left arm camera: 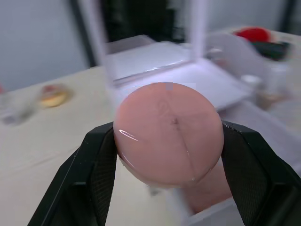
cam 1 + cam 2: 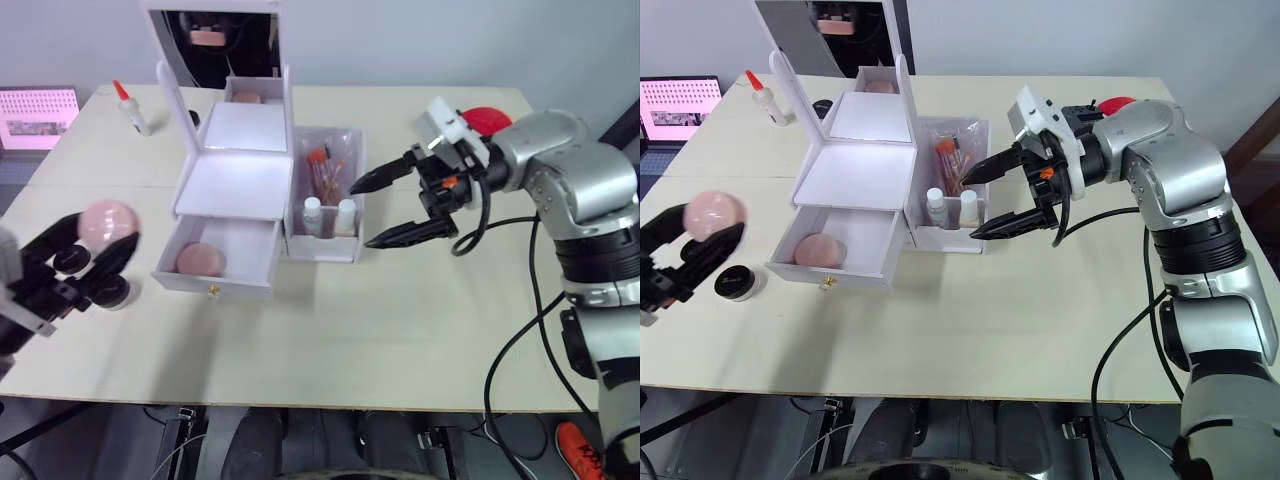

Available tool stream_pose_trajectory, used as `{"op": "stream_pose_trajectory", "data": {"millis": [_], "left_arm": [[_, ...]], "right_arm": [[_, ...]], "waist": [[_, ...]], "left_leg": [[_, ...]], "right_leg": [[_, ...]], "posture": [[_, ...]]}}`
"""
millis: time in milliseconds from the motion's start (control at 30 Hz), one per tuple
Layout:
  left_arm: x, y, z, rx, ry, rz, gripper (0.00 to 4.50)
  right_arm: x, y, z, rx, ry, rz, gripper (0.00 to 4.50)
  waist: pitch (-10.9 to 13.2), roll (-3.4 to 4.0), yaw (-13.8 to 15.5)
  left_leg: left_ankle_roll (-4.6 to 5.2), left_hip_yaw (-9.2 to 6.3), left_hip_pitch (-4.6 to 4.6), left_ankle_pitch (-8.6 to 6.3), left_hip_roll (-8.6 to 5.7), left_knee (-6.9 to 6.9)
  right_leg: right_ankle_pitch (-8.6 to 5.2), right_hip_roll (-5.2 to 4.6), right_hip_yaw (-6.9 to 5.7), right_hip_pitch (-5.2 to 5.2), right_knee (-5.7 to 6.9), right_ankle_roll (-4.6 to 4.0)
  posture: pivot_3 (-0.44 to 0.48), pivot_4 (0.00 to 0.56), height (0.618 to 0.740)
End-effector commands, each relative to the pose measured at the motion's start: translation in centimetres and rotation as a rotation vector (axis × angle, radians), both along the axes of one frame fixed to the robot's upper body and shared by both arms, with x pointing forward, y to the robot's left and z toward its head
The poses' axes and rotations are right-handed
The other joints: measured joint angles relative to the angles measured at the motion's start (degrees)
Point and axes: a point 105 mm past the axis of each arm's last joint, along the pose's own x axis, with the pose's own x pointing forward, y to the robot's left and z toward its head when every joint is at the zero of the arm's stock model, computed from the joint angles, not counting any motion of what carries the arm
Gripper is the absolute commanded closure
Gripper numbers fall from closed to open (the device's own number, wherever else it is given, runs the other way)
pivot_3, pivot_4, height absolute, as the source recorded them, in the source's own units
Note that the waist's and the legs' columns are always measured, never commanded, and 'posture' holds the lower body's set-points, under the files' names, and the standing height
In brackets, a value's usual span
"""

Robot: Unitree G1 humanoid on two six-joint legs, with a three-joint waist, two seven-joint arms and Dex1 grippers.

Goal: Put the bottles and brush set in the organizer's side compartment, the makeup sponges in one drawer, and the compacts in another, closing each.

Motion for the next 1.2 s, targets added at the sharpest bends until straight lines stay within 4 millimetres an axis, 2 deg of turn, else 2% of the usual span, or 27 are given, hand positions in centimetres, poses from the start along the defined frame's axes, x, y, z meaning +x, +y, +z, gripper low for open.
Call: {"op": "stream_pose_trajectory", "data": {"millis": [33, 133, 233, 367, 633, 867, 967, 1200], "left_arm": [[0.2, -1.0, -0.4, 0.029, 0.11, -0.122, 1.8], [1.6, -0.9, -0.5, 0.062, 0.18, -0.166, 1.8], [2.4, -1.4, -2.0, 0.116, 0.259, -0.231, 1.8], [3.6, -2.1, -2.8, 0.133, 0.307, -0.284, 1.8], [6.0, -3.1, -2.9, 0.191, 0.299, -0.35, 1.8], [6.7, -4.9, -3.6, 0.235, 0.314, -0.446, 1.8], [6.9, -4.8, -4.5, 0.276, 0.341, -0.46, 1.8], [7.1, -5.3, -4.8, 0.274, 0.352, -0.493, 1.8]], "right_arm": [[-0.2, 0.0, 1.2, 0.021, -0.048, -0.012, 0.0], [-0.5, -0.4, 1.2, 0.016, -0.045, -0.035, 0.0], [-0.8, -0.6, 1.2, 0.018, -0.041, -0.059, 0.0], [-1.0, -0.6, 1.2, 0.028, -0.042, -0.086, 0.0], [-1.1, -0.8, 1.3, 0.041, -0.065, -0.159, 0.0], [-1.0, -0.6, 1.2, 0.054, -0.076, -0.193, 0.0], [-1.0, -0.5, 1.3, 0.06, -0.077, -0.201, 0.0], [-1.0, -0.7, 1.4, 0.059, -0.083, -0.22, 0.0]], "waist": [[0.01, 0.03, -0.22], [0.09, 0.11, -0.21], [0.11, 0.14, -0.2], [0.12, 0.12, -0.14], [0.12, 0.11, -0.06], [0.13, 0.09, -0.04], [0.13, 0.09, -0.19], [0.13, 0.09, -0.06]], "left_leg": [[0.0, 0.01, 0.0, 0.0, 0.0, -0.03], [0.01, 0.03, -0.01, 0.0, 0.02, -0.12], [0.01, 0.03, -0.02, 0.01, 0.02, -0.16], [0.01, 0.1, -0.07, 0.01, 0.02, -0.14], [0.03, 0.1, -0.09, 0.02, 0.02, -0.1], [0.03, 0.09, -0.09, 0.02, 0.02, -0.11], [0.03, 0.09, -0.09, 0.02, 0.02, -0.1], [0.04, 0.08, -0.09, 0.03, 0.02, -0.07]], "right_leg": [[0.0, 0.0, 0.01, 0.0, -0.04, 0.0], [0.0, 0.03, 0.04, -0.13, 0.04, 0.01], [-0.04, 0.05, 0.05, -0.21, 0.16, 0.05], [-0.05, 0.05, 0.11, -0.24, 0.15, 0.08], [-0.03, 0.05, 0.12, -0.26, 0.2, 0.1], [0.06, 0.06, 0.12, -0.26, 0.22, 0.31], [0.07, 0.06, 0.12, -0.26, 0.21, 0.32], [0.07, 0.06, 0.12, -0.25, 0.24, 0.34]], "posture": [[0.0, 0.15, 0.74], [0.0, 0.15, 0.74], [0.0, 0.15, 0.74], [0.0, 0.15, 0.74], [0.0, 0.15, 0.74], [0.0, 0.15, 0.74], [0.0, 0.15, 0.74], [0.0, 0.15, 0.74]]}}
